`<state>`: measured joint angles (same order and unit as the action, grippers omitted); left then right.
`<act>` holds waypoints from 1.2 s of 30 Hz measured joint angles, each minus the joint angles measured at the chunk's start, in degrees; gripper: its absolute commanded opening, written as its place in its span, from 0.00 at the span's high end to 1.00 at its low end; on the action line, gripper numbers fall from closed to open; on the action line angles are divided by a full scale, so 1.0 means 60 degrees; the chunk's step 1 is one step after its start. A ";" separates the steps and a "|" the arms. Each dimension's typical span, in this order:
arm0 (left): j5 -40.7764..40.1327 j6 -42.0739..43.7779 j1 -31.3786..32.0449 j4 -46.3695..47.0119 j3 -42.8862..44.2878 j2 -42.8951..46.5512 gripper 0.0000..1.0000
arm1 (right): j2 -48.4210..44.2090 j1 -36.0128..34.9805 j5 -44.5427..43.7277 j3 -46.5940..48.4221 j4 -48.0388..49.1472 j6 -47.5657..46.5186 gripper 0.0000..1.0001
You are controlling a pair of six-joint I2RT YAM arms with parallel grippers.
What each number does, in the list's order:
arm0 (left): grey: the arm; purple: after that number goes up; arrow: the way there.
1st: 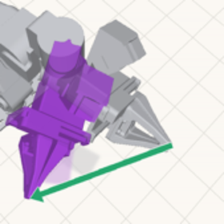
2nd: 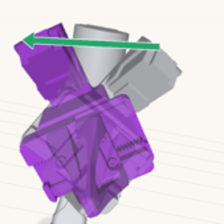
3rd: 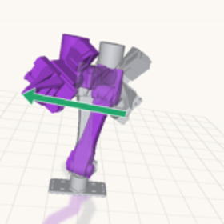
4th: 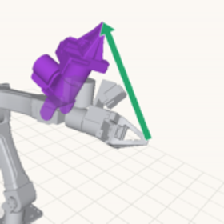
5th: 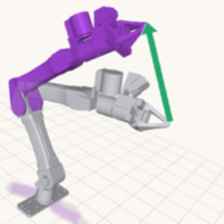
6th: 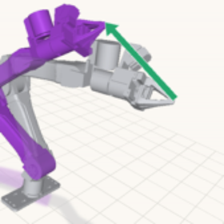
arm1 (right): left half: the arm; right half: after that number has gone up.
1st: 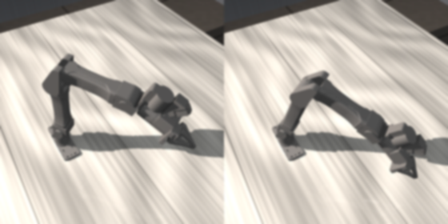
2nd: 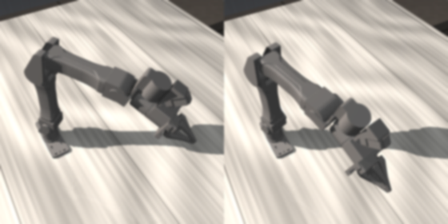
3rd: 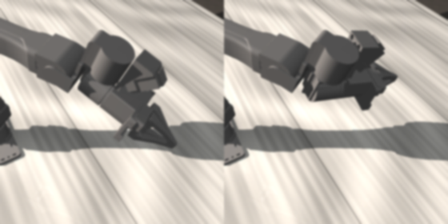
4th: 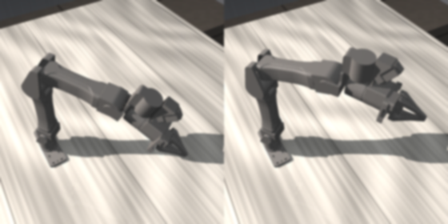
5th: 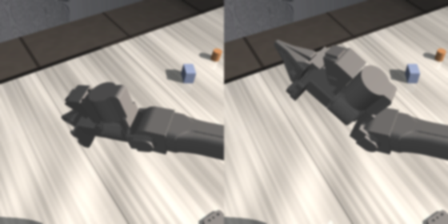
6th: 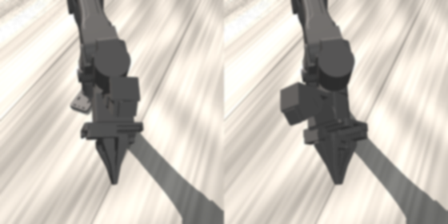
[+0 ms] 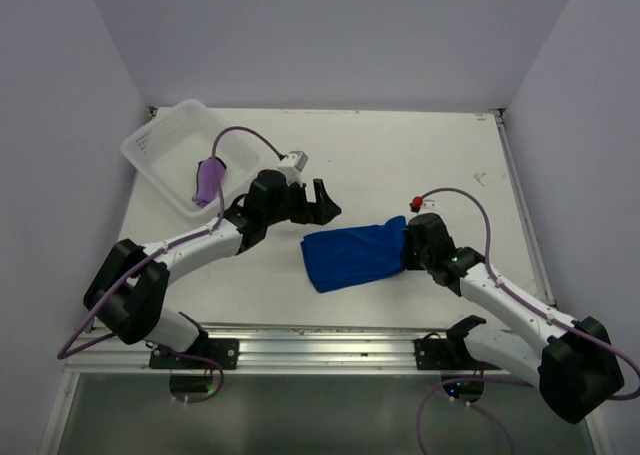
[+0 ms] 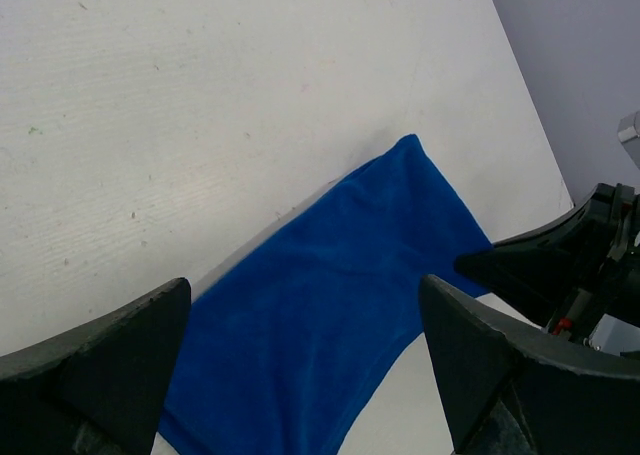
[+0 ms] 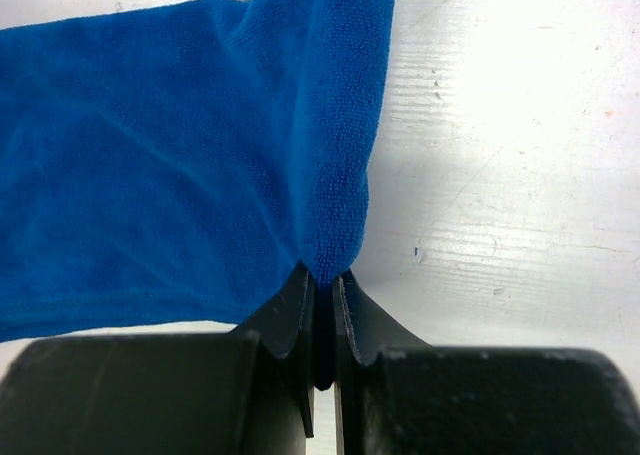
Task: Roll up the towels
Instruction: Roll the towel
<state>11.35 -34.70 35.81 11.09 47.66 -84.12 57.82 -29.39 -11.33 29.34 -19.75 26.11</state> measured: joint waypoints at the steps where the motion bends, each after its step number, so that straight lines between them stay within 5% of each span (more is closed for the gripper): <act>1: -0.0004 0.0004 0.0000 -0.0011 0.0080 -0.0015 0.01 | 0.0000 -0.0040 -0.0040 0.0000 0.0004 0.0022 1.00; 14: -0.0018 0.0240 0.0000 -0.1100 0.1049 -0.0102 0.00 | 0.0444 -0.0605 -0.0940 0.0219 -0.0026 -0.0007 1.00; 21: -0.0106 0.0696 -0.0022 -0.2503 0.2885 -0.0656 0.01 | 0.0448 -0.0605 -0.0951 0.0346 -0.0135 -0.0095 1.00; 36: -0.0783 0.1628 -0.0594 -0.2783 0.2838 -0.0637 0.00 | 0.0951 -0.1311 -0.2116 0.1832 -0.1650 -0.0630 1.00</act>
<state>6.66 -24.93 32.25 -5.61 64.69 -87.94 63.53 -37.26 -24.03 40.34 -29.65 22.33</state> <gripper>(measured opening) 0.994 0.070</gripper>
